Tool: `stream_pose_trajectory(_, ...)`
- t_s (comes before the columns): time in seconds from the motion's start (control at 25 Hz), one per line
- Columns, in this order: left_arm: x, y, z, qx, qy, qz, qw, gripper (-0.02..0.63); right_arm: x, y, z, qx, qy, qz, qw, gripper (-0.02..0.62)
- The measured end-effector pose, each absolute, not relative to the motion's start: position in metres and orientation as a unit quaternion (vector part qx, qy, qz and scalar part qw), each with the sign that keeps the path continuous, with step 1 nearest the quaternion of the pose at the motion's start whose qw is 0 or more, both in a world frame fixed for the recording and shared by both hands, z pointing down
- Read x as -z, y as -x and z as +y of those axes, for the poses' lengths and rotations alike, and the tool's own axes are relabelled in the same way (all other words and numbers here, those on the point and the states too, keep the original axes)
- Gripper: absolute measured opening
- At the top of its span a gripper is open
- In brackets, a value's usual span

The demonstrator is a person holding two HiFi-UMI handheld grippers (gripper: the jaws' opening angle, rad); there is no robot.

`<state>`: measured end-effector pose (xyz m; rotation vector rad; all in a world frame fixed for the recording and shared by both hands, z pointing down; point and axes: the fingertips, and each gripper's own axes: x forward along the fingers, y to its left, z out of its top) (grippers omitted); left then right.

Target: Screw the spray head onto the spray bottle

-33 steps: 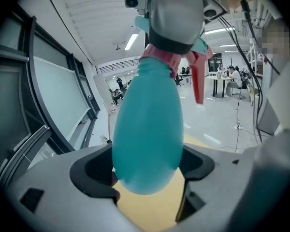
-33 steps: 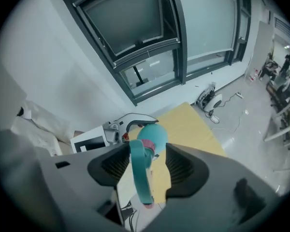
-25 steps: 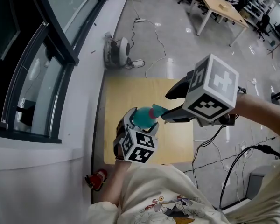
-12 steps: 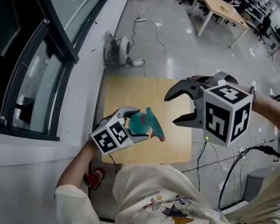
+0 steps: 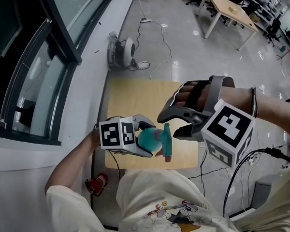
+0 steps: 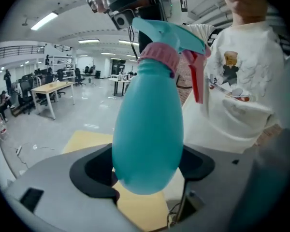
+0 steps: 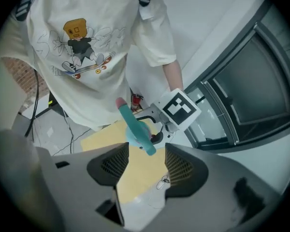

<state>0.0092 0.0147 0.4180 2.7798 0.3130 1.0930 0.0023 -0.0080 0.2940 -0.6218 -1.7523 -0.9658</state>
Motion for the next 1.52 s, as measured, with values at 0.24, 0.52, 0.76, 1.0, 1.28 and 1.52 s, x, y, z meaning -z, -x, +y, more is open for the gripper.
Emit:
stream_pose_trajectory(0.24, -0.42, -0.019, 0.032, -0.354, -0.909, 0.188, 0.11, 0.403, -0.314, -0.005, 0.012, 0.408, 0.302, -0.699, 0.504, 0.179)
stream_pose_trajectory(0.52, -0.408, -0.028, 0.035, -0.343, -0.906, 0.213, 0.124, 0.403, -0.317, -0.009, 0.015, 0.409, 0.325, -0.688, 0.504, 0.135)
stream_pose_trajectory(0.76, -0.413, -0.03, 0.029, -0.368, -0.909, 0.181, 0.067, 0.403, -0.318, -0.019, 0.023, 0.365, 0.353, -0.696, 0.508, 0.13)
stream_pose_trajectory(1.0, -0.411, -0.028, 0.021, -0.398, -0.906, 0.14, 0.029, 0.403, -0.314, -0.017, 0.023, 0.325, 0.349, -0.721, 0.502, 0.13)
stream_pose_trajectory(1.28, -0.415, -0.027, -0.006, -0.419, -0.907, 0.01, 0.037, 0.403, -0.32, -0.02, 0.004, 0.264, 0.289, -0.755, 0.526, 0.13)
stream_pose_trajectory(1.52, -0.41, -0.024, -0.04, -0.377, -0.912, -0.147, 0.072, 0.403, -0.324, -0.018, -0.033, 0.188, 0.182, -0.797, 0.545, 0.13)
